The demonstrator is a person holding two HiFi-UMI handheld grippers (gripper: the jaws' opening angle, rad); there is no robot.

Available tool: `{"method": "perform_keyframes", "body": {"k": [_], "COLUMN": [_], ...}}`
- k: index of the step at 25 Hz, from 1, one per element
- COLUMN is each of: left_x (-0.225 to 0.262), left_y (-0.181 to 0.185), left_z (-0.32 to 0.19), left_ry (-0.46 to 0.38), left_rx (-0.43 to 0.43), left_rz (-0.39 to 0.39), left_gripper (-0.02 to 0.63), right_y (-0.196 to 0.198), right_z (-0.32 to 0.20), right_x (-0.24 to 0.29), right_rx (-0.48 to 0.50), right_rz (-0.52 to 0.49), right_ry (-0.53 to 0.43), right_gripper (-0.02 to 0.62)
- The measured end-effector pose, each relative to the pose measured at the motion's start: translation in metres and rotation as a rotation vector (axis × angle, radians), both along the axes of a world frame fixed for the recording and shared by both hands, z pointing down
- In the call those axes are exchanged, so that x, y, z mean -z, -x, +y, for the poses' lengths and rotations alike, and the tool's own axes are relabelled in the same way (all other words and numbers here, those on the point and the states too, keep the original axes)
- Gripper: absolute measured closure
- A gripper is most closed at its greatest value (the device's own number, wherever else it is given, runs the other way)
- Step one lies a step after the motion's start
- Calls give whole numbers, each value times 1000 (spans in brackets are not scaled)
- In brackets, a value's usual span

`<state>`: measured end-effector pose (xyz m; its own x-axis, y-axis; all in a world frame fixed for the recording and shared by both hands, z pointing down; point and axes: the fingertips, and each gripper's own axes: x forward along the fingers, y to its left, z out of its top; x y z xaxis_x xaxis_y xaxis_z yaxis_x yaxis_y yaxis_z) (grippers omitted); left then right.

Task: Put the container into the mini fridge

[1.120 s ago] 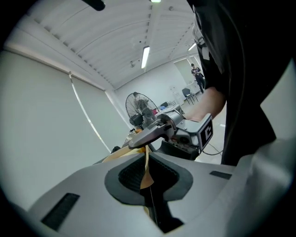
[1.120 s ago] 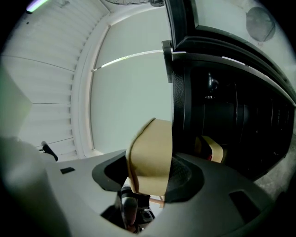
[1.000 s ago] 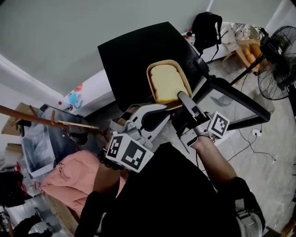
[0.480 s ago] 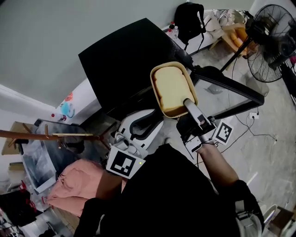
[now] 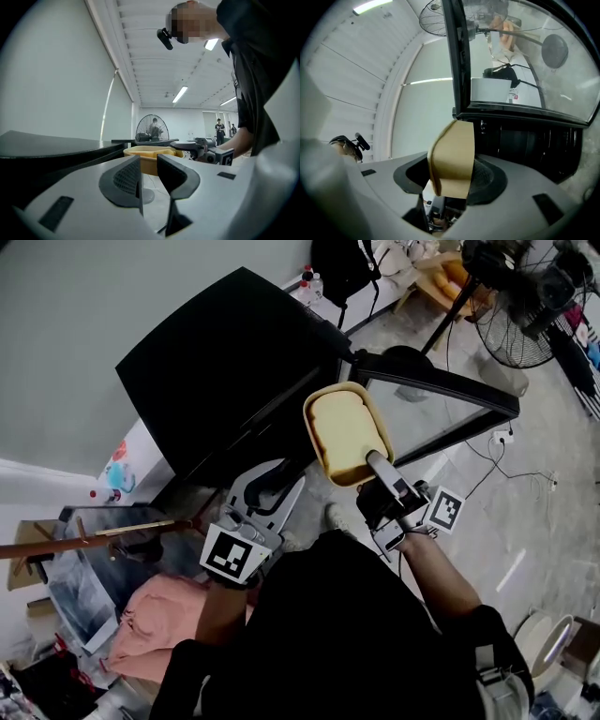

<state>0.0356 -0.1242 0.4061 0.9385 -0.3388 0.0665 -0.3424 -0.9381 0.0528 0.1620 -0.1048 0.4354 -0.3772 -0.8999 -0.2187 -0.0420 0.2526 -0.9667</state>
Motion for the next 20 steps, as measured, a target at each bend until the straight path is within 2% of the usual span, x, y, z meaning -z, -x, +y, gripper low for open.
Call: {"method": "perform_keyframes", "body": {"k": [8,20], "left_x": [-26,-46], "left_y": [3,33], "left_z": [-4,-14], "left_ry": [-2,28], "left_rx": [36,161], "left_rz": [-44,-113], "left_gripper": [482,482], "right_y": [9,42], "right_z": [-12,-66], "right_x": [-59,-92], "right_rx": [84,251], "right_rz": [28,89], "right_ry": [66,100], "right_gripper": [376,376]}}
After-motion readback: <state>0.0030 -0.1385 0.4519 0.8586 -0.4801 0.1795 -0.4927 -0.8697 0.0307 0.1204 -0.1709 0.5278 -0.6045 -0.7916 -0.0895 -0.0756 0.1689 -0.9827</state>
